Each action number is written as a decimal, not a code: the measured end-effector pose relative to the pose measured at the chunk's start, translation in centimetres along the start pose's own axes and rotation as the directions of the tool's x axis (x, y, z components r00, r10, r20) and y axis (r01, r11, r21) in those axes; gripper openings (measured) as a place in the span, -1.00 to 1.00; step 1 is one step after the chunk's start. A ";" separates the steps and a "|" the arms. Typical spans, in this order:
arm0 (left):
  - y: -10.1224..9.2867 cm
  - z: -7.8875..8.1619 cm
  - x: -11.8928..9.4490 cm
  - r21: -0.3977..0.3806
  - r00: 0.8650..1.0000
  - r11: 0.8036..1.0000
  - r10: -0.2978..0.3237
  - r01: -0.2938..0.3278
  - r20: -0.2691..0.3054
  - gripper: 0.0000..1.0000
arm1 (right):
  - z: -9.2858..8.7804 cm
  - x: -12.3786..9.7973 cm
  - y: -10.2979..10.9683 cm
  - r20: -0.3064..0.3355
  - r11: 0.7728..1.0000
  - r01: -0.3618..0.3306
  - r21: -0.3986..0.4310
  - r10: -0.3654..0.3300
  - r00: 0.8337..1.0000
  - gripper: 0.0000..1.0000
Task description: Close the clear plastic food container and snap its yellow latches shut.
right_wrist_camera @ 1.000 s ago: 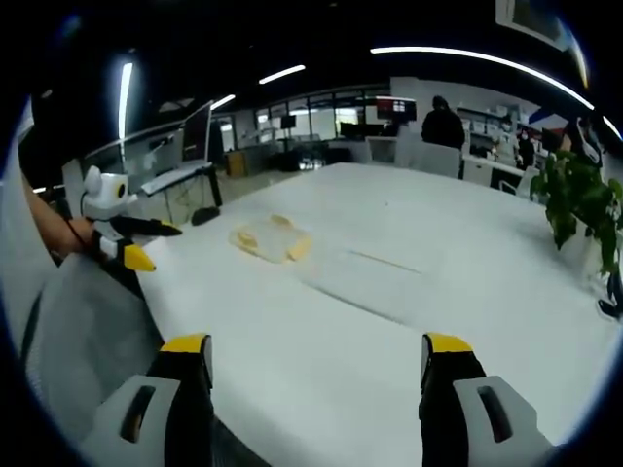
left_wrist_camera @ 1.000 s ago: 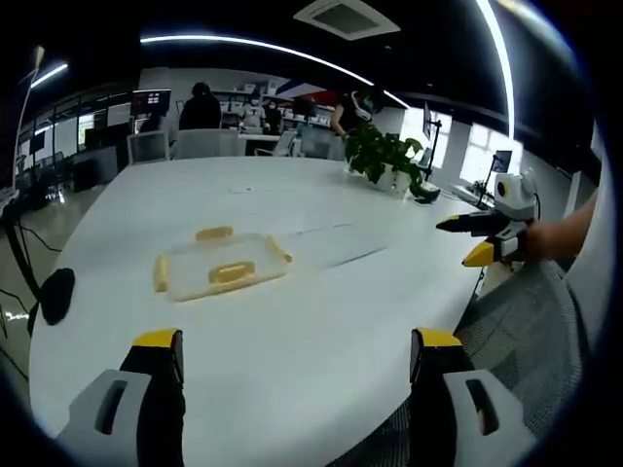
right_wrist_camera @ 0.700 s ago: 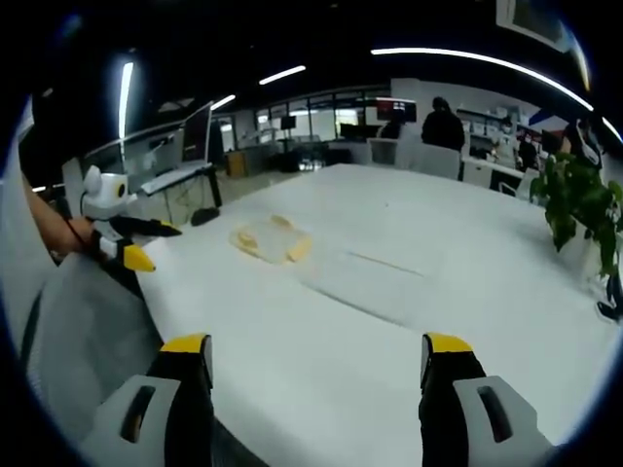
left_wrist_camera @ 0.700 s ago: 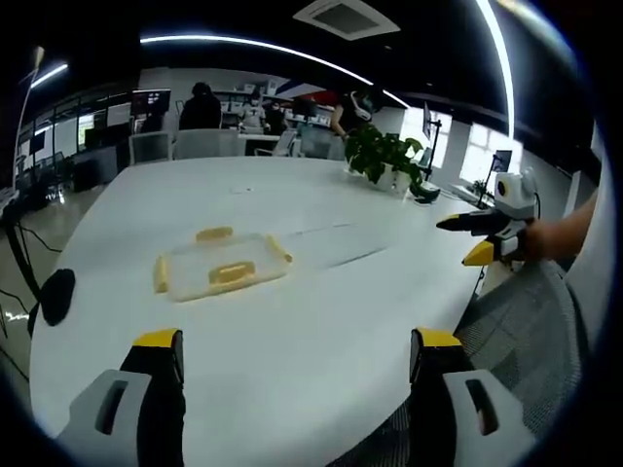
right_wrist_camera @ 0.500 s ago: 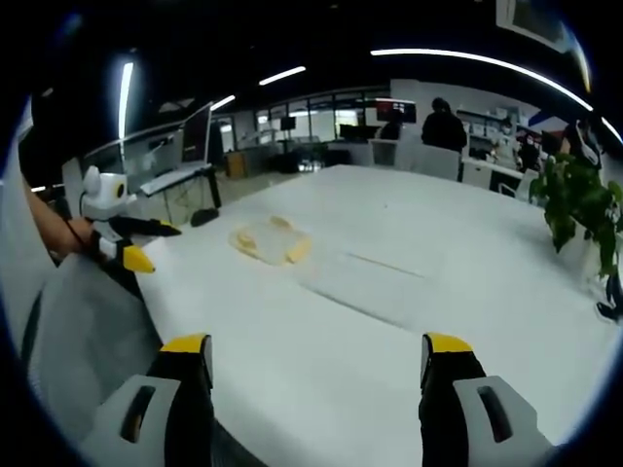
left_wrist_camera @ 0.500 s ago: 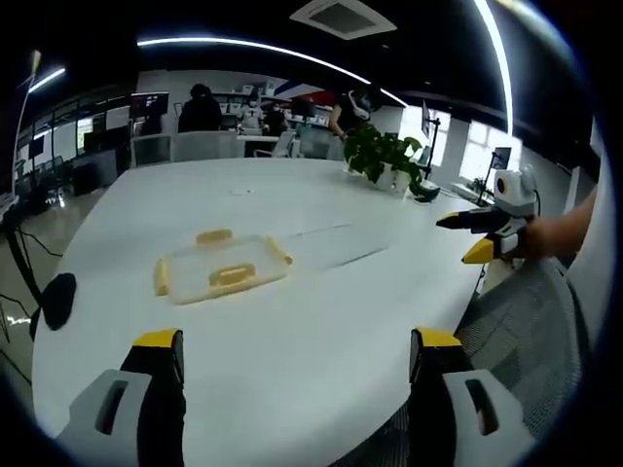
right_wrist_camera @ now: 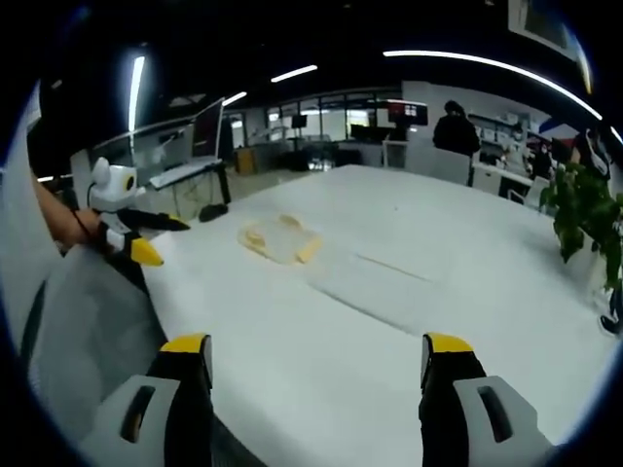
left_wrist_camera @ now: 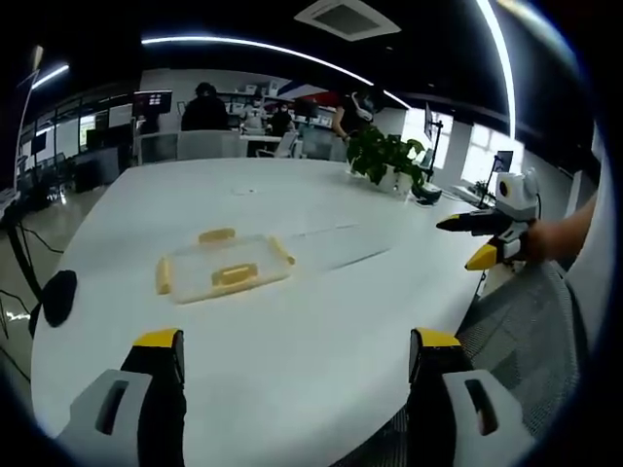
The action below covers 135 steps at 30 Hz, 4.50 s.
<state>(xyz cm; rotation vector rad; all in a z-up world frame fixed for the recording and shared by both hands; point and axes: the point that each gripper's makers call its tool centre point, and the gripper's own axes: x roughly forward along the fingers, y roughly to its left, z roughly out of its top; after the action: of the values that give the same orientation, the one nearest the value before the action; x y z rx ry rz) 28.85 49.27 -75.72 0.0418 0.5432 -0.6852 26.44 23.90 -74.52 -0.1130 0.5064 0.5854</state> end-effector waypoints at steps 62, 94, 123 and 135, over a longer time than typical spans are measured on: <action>1.8 0.5 0.1 0.016 1.000 1.000 0.023 -0.023 0.004 0.85 | 1.8 2.8 0.0 -0.034 0.993 -0.066 -0.093 0.063 0.997 0.67; 2.6 1.6 1.8 0.103 0.999 0.995 -0.006 0.009 -0.031 0.83 | 3.9 6.5 1.5 -0.065 0.976 -0.145 -0.164 0.136 0.989 0.58; 4.4 2.3 4.6 0.146 0.997 0.989 -0.025 0.035 -0.068 0.81 | 6.1 9.7 1.0 -0.063 0.968 -0.157 -0.194 0.147 0.987 0.52; 5.3 2.9 5.6 0.176 0.996 0.983 -0.034 0.048 -0.083 0.79 | 6.3 11.1 1.2 -0.084 0.956 -0.186 -0.226 0.171 0.982 0.47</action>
<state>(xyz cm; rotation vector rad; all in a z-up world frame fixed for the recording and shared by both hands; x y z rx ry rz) 37.10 49.48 -76.69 0.2261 0.5595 -0.7736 36.43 31.99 -74.40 -0.3122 0.5110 0.8204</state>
